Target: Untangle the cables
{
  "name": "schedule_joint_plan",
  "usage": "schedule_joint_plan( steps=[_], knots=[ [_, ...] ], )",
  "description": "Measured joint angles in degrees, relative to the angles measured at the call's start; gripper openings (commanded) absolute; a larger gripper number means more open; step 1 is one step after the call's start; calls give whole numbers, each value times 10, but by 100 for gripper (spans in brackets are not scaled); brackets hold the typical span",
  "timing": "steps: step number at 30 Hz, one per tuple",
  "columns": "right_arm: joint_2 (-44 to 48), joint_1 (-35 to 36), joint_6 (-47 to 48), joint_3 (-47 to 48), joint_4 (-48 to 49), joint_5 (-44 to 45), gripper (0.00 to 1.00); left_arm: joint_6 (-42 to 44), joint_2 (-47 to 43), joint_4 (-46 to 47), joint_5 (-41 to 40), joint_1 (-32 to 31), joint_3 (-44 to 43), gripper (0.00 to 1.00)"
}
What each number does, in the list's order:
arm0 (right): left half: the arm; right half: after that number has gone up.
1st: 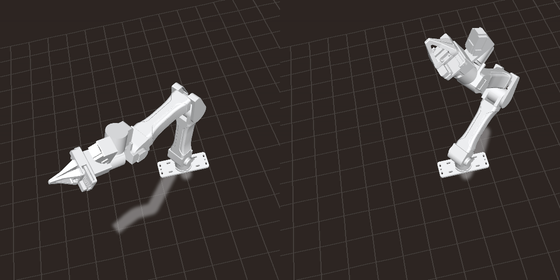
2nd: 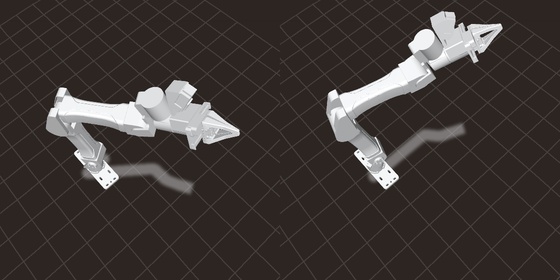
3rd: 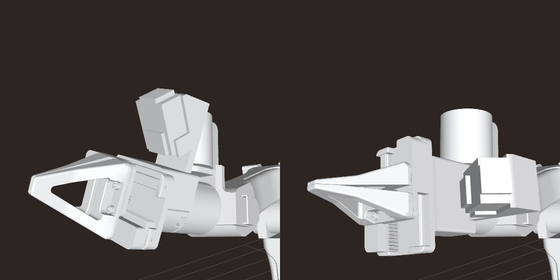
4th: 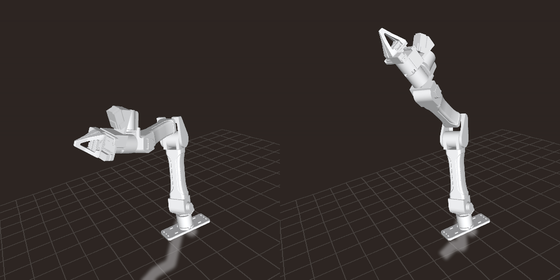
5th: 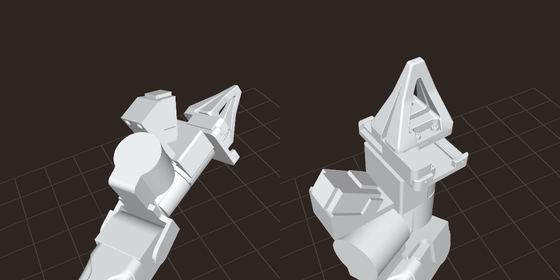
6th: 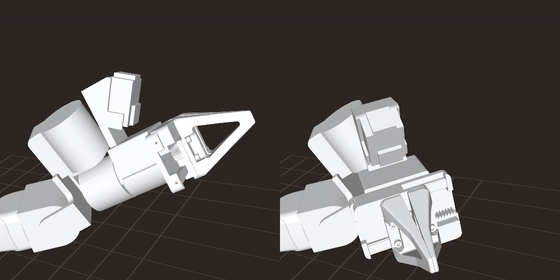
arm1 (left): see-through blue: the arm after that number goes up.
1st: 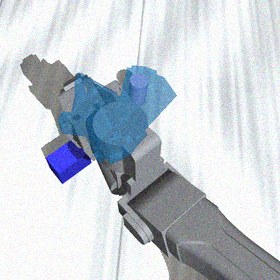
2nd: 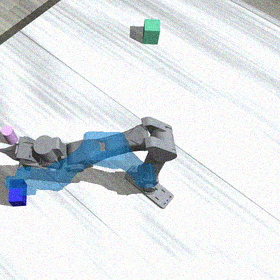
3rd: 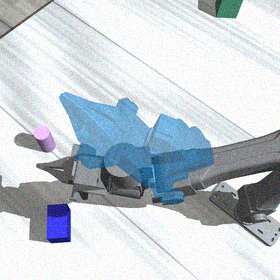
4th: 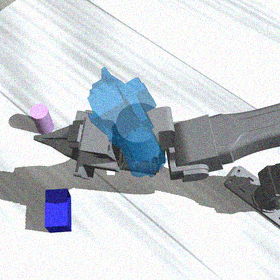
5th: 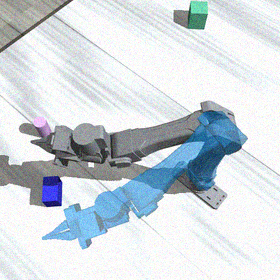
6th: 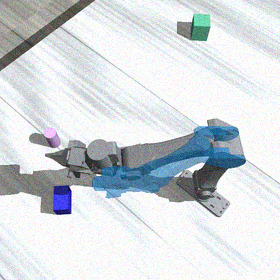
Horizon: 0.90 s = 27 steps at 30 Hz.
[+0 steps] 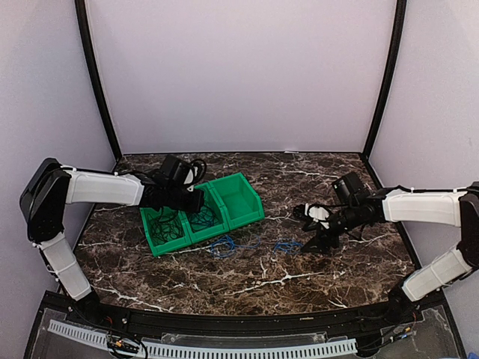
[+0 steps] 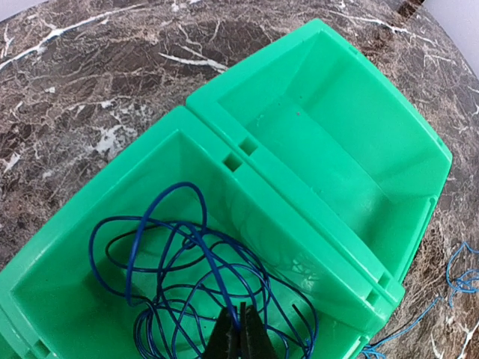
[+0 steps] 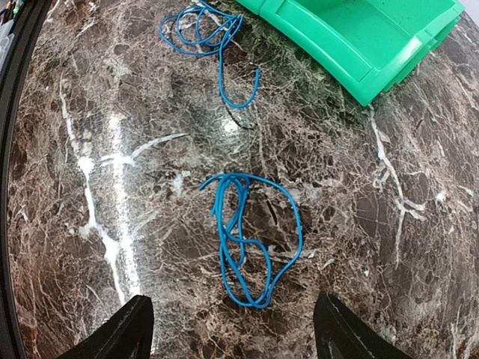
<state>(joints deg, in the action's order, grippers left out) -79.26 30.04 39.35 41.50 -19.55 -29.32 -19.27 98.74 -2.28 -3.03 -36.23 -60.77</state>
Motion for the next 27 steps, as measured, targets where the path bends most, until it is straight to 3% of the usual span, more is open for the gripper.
schedule_joint_plan(
  steps=[8, 16, 21, 25, 27],
  knots=[
    [-5, 25, -44, 79, -3, 4, 70, 5, 6, -58, 35, 0, -34, 34],
    [-160, 92, -74, 197, 1, 10, 70, 9, -55, -132, 56, 0, -61, 62],
    [-245, 114, -92, 229, -3, 15, 70, 26, -144, -135, 51, -2, -39, 73],
    [-302, 116, -101, 272, -2, 25, 68, 57, -255, -76, 29, -8, 42, 77],
    [-323, 116, -105, 292, -2, 26, 54, 69, -296, -49, 26, -10, 73, 74]
  ],
)
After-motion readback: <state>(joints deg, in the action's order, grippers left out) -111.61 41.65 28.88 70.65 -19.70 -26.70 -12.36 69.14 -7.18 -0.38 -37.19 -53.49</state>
